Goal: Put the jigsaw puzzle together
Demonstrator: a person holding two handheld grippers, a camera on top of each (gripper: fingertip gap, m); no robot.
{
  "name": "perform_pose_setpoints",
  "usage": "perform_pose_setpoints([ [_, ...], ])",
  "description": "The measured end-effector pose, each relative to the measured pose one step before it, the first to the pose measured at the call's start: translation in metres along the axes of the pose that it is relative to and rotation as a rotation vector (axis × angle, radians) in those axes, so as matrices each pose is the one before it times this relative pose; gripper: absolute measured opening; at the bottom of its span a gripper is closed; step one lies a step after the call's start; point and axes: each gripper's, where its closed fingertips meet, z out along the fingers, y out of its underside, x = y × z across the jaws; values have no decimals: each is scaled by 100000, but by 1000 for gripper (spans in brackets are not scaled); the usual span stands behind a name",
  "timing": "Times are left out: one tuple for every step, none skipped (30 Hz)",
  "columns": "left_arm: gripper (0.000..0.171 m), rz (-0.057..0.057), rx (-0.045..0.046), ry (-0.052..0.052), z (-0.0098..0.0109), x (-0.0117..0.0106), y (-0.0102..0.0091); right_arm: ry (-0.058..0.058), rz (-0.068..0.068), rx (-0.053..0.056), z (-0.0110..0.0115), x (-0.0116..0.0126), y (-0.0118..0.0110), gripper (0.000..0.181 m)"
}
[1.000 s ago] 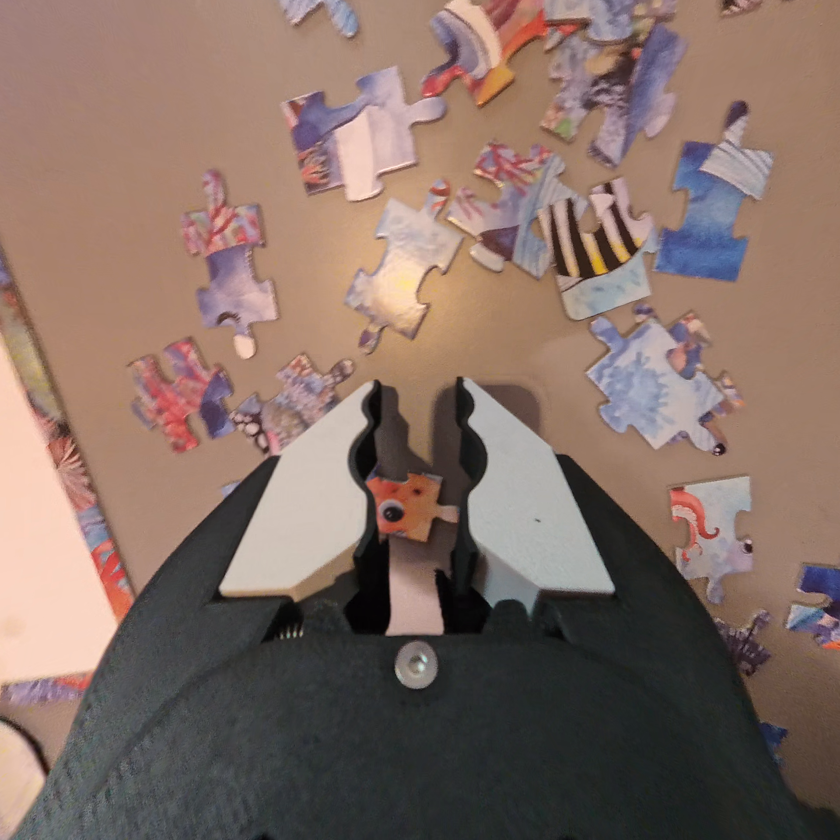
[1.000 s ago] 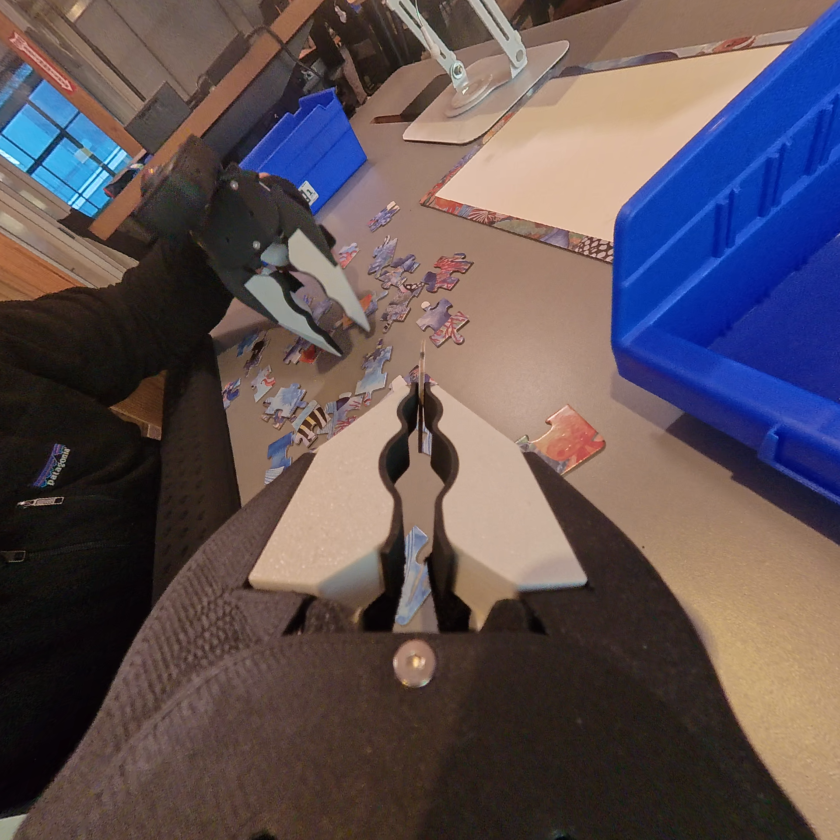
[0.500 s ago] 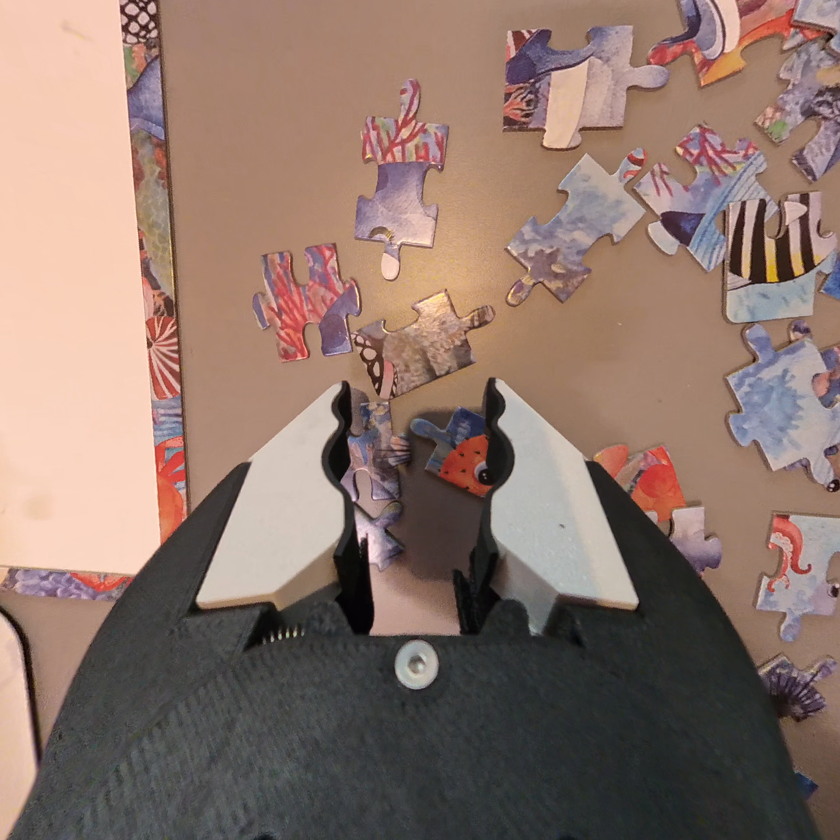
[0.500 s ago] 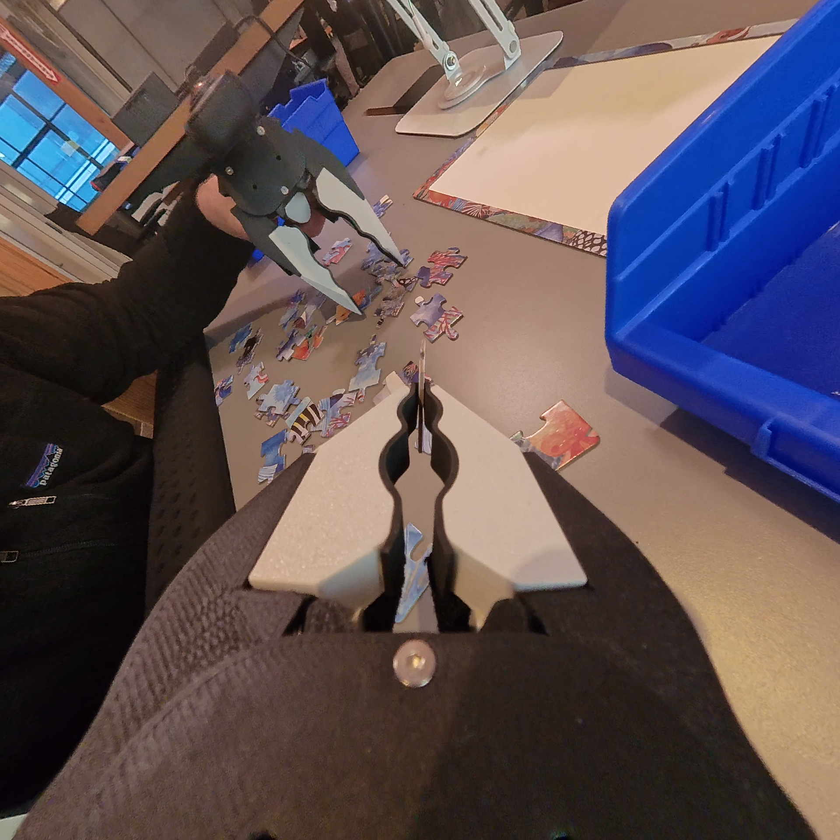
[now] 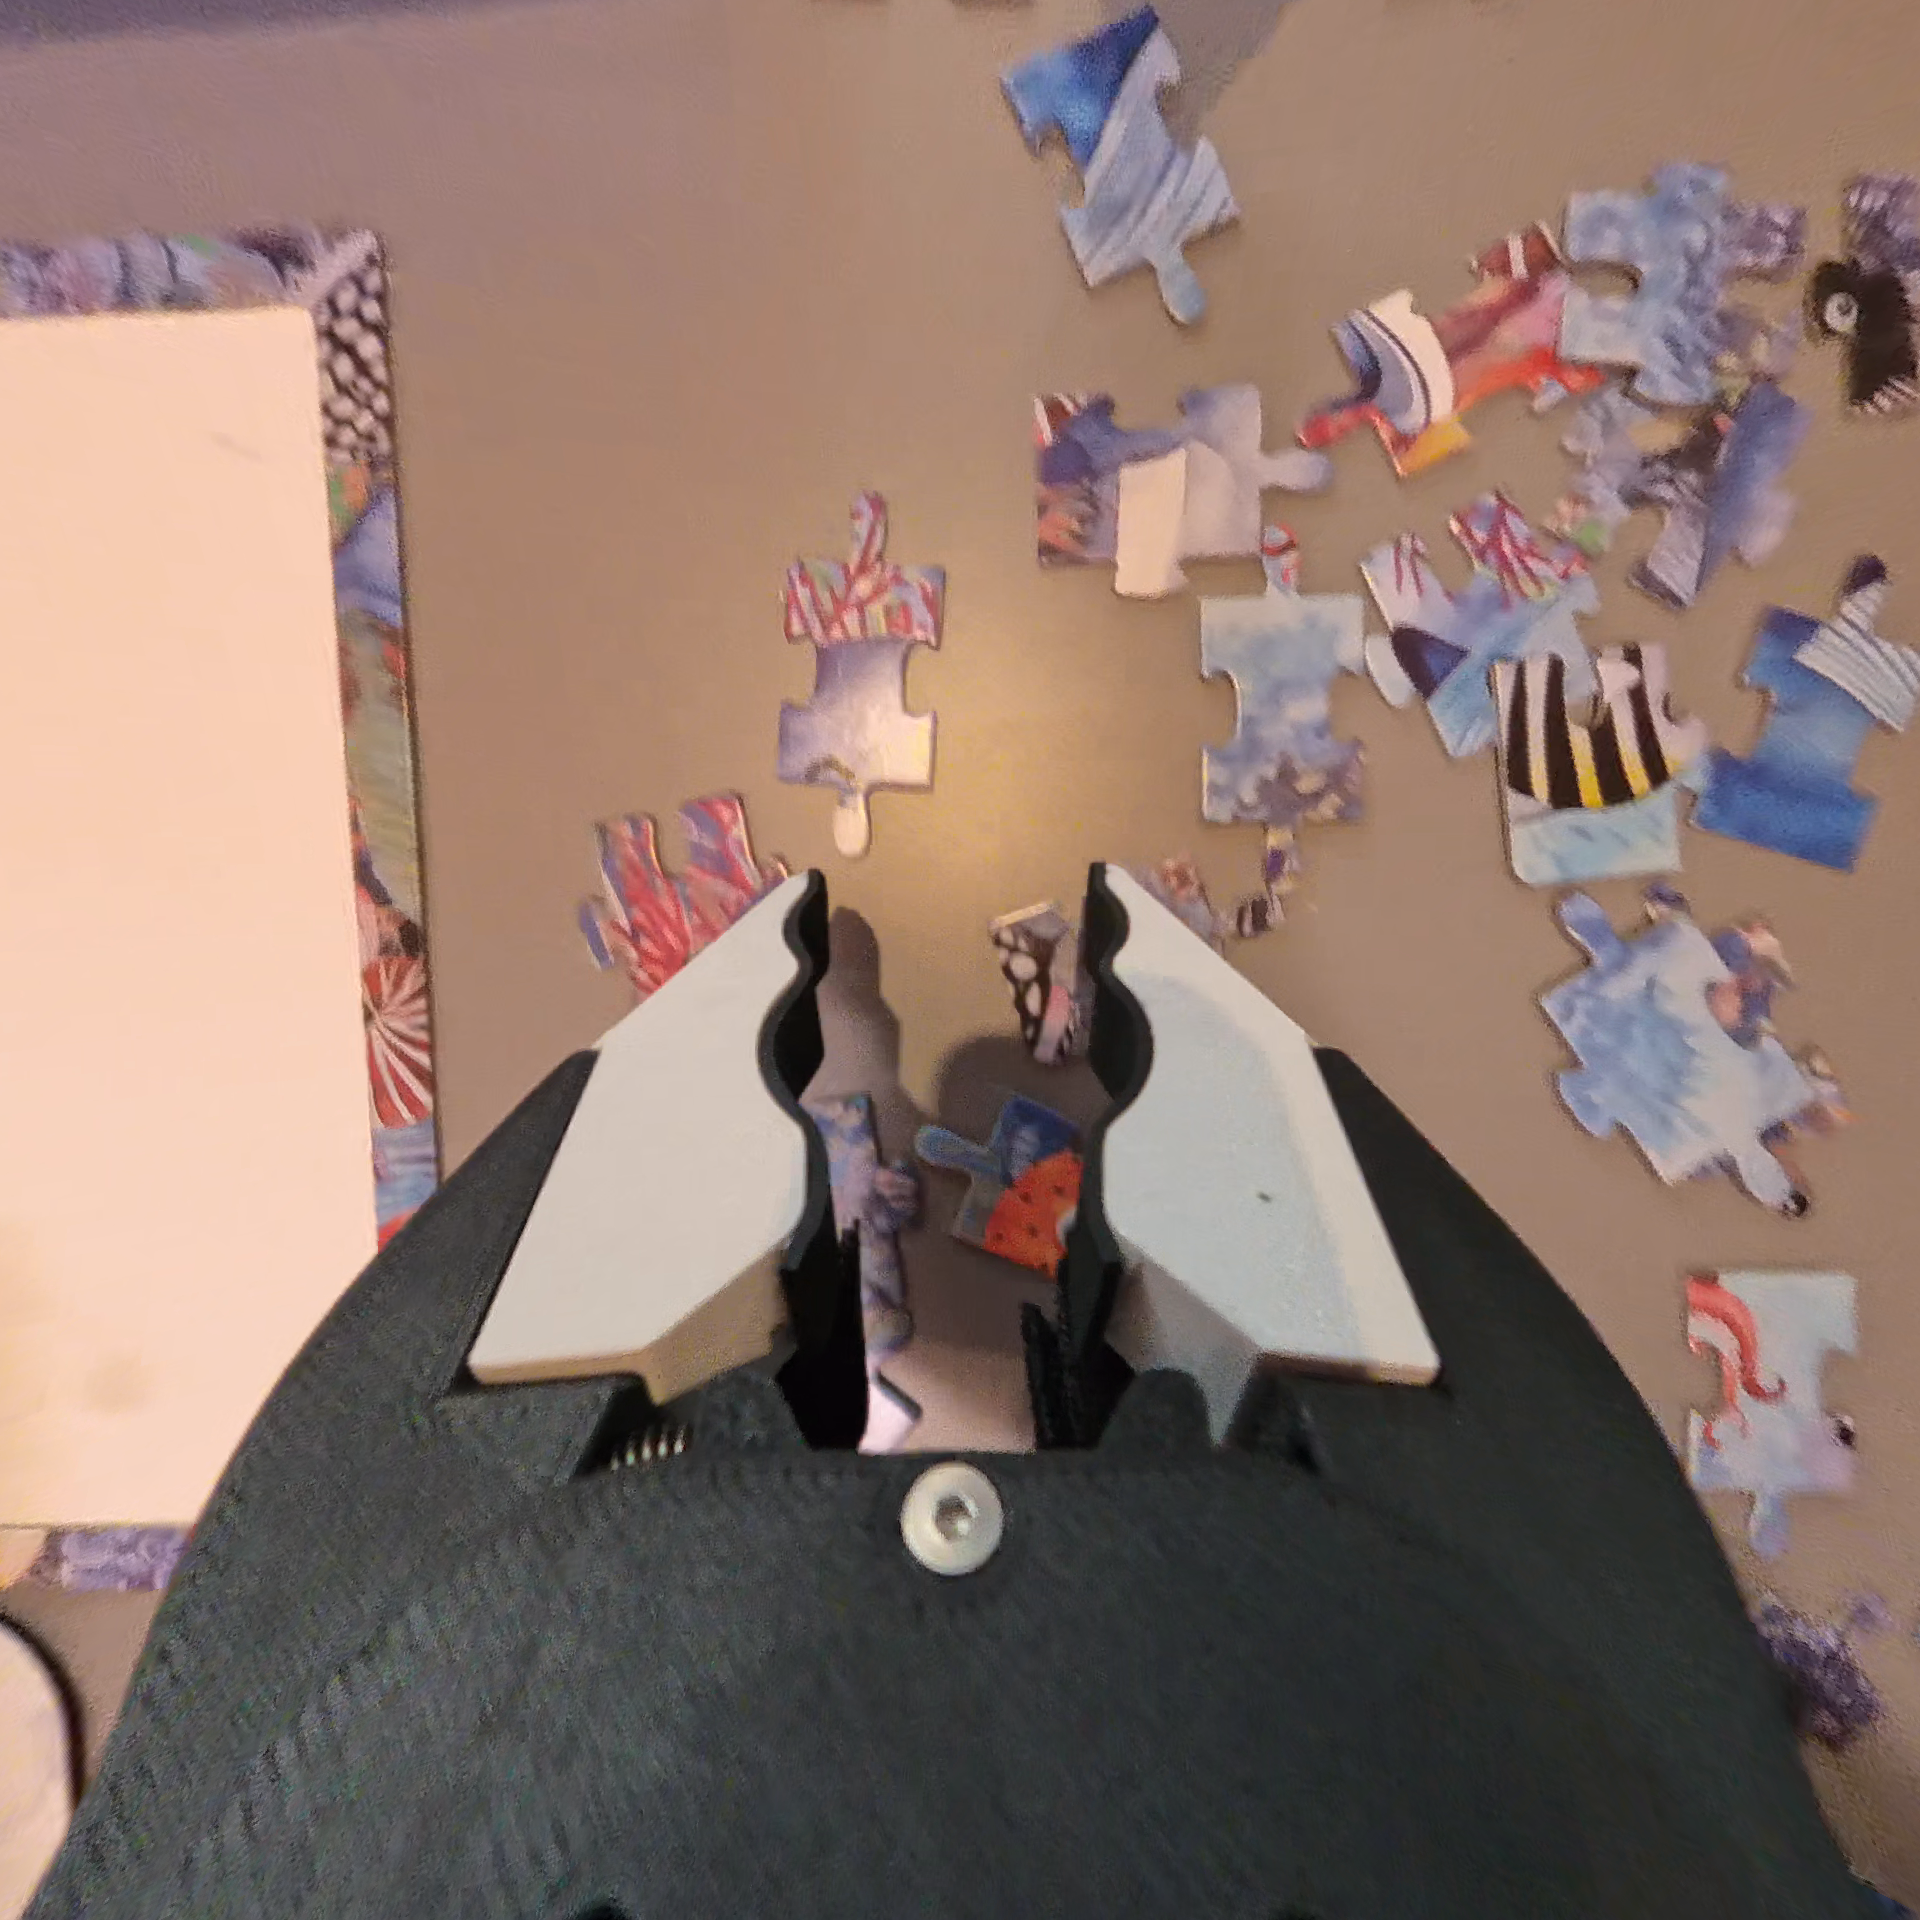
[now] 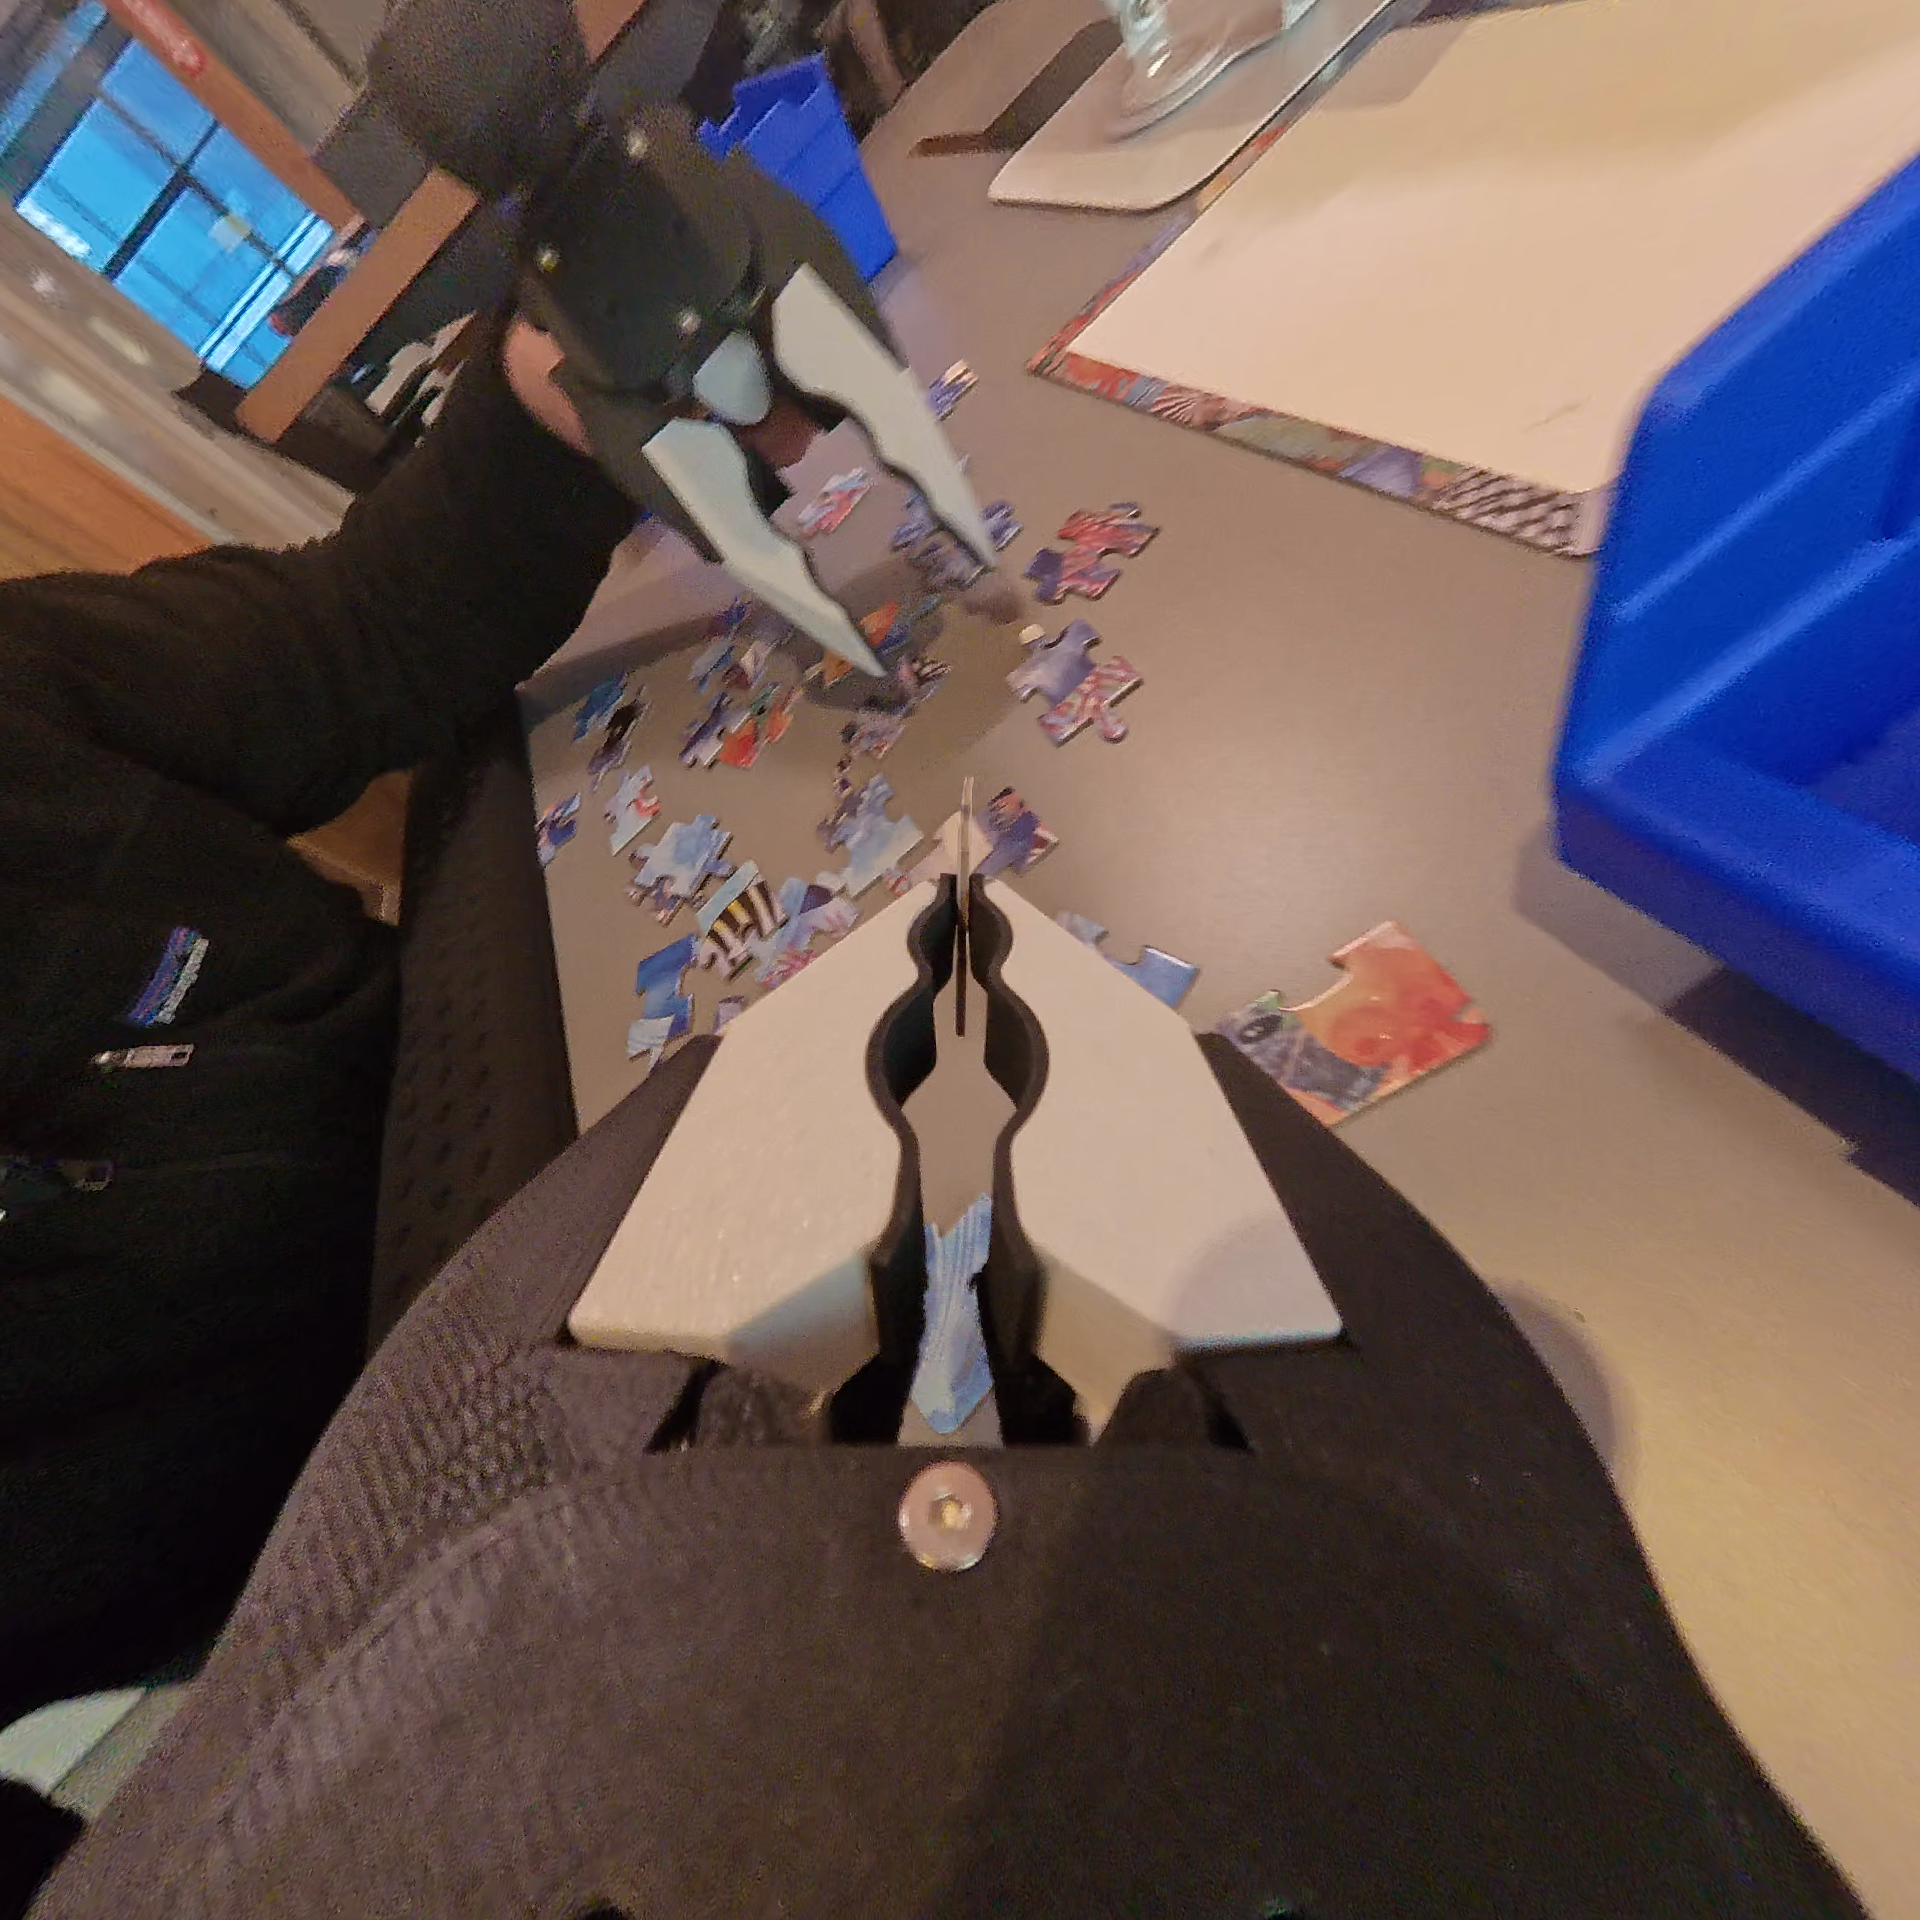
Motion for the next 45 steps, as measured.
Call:
perform_pose_setpoints([
  [49,955,1224,-1198,332,-272,-564,-2209,-543,-2103,416,-433,337,0],
  [49,2142,801,-3010,430,-439,-505,-2317,-580,-2371,497,-461,360,0],
  [49,2096,-1110,-1577,585,-190,-224,-2682,-450,-2173,540,-519,324,0],
  [49,1406,-1859,874,698,156,-87,-2908,-357,-2053,568,-541,299,0],
  [49,1280,-1681,485,689,88,-59,-2617,-235,-2342,610,-469,347,0],
  [49,1200,-1155,-375,563,-59,-84,-2329,56,-2799,657,-391,430,0],
  [44,-549,2881,1269,157,65,-677,-1851,88,-3020,688,-294,472,0],
  [42,-857,-246,208,159,-162,-152,-1028,-74,-2987,664,-159,449,0],
  [38,-45,-954,-540,182,-240,38,-784,22,-2646,617,-121,375,0],
  [32,-202,803,933,116,26,-172,-970,100,-1970,548,-152,267,0],
  [24,-73,793,1925,145,237,-123,-875,44,-1392,467,-137,159,0],
  [22,-423,931,-38,102,1,-130,-824,36,-1247,420,-125,139,0],
  [21,-59,351,-527,47,-60,-69,-665,-49,-1414,377,-111,178,0],
  [19,160,113,-510,14,-28,-16,-279,-171,-1345,336,-65,150,0],
  [16,19,54,-780,30,-80,-18,-223,-141,-954,266,-59,99,0],
  [13,494,-27,-1007,16,-95,-4,-314,-144,-733,213,-66,80,0],
  [6,941,162,355,-27,101,-24,-190,-212,-658,143,-40,88,0],
  [0,95,503,1160,-100,197,-130,-151,-91,-407,77,-13,86,0],
  [6,-794,1338,-1541,-162,-228,-223,-99,99,-101,34,22,53,0],
  [25,-1222,-418,-1836,-132,-328,26,133,151,127,-1,53,10,0],
  [35,-1291,-1382,-1864,-111,-434,178,137,146,251,-21,61,-8,0],
  [37,-941,-570,30,-69,-206,117,30,127,195,-11,36,-16,0],
  [37,-1037,-621,2592,88,138,104,88,-30,81,-4,16,-22,0],
  [37,-623,-600,2358,197,138,92,7,-242,45,18,-21,-27,0],
  [36,-60,-1008,1148,285,6,150,-213,-327,12,28,-67,-28,0],
  [30,-488,1441,2680,143,264,-249,-195,-287,-107,41,-75,-4,0],
  [25,-529,440,2674,113,288,-123,39,-161,-167,30,-11,19,0],
  [22,857,10,-438,43,-130,-54,114,26,-67,24,21,13,0],
  [18,918,-82,-241,21,-38,-36,20,107,35,10,10,-9,0],
  [18,291,375,31,41,10,-59,67,34,12,-4,15,-5,0],
  [18,316,243,-1,8,10,-2,89,20,-26,6,12,-3,0],
  [18,307,386,-120,-5,16,-4,-123,80,-32,2,-31,8,0],
  [17,-84,383,-30,-27,22,32,-364,10,-143,38,-78,9,0],
  [17,141,343,-517,-88,-25,53,-668,-115,-307,75,-151,47,0],
  [17,209,662,-1191,-235,-106,48,-977,-66,-356,157,-201,42,4],
  [17,-312,392,-516,-416,-6,98,-486,109,-669,252,-116,68,14],
  [17,-127,668,-1255,-623,-101,53,455,-111,-1680,332,28,208,21],
  [17,253,1045,-2698,-843,-288,29,938,-515,-2231,301,93,281,28],
  [17,76,204,-2563,-929,-305,212,966,-640,-1615,225,64,156,36],
  [17,-290,75,-1756,-937,-233,310,1046,-964,-722,88,5,-45,41],
  [17,-617,38,-2409,-927,-378,397,1747,-1445,-8,-59,18,-246,43],
  [17,-205,-1045,-3453,-861,-585,605,2998,-1884,521,-160,136,-470,42],
  [16,-212,-1265,-2278,-711,-442,670,4018,-2578,336,-178,288,-626,42],
  [17,-1102,-135,-947,-594,-298,513,4584,-3014,-417,-115,457,-665,43],
  [17,-1362,973,-1233,-487,-369,327,4471,-2617,-892,-20,630,-714,43],
])
